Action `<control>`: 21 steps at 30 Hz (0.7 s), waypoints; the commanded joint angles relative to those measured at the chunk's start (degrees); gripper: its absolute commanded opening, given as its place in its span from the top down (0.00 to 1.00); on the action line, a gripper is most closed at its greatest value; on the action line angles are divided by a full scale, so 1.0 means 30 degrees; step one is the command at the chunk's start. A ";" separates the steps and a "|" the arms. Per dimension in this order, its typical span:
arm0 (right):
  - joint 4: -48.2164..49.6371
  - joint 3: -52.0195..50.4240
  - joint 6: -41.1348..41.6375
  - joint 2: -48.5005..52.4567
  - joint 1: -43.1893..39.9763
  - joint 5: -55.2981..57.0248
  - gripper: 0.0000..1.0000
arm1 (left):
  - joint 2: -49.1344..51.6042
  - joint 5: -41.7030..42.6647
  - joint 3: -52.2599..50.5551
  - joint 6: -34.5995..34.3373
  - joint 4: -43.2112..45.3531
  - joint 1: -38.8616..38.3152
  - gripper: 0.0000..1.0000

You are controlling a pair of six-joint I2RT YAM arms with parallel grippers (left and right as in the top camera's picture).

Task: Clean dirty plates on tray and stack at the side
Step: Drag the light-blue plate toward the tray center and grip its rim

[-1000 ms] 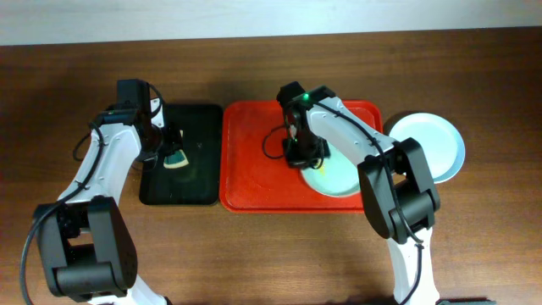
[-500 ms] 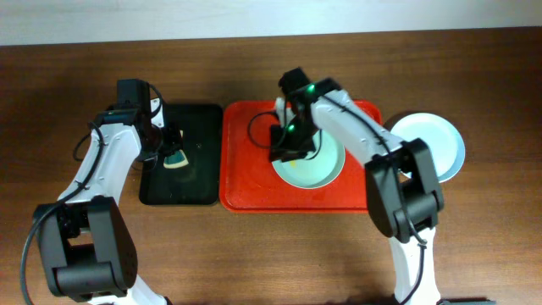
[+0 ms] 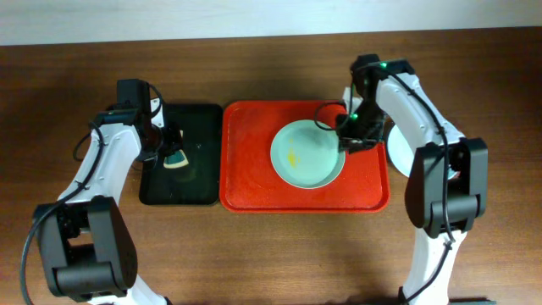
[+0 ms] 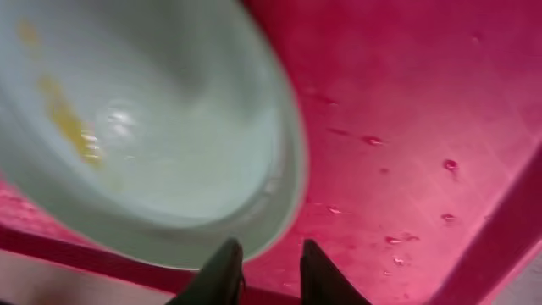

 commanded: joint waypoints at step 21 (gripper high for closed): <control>0.3271 -0.2302 -0.0211 -0.0335 0.0678 -0.1042 0.83 | -0.0007 0.0204 -0.0080 0.0386 0.0131 -0.0117 1.00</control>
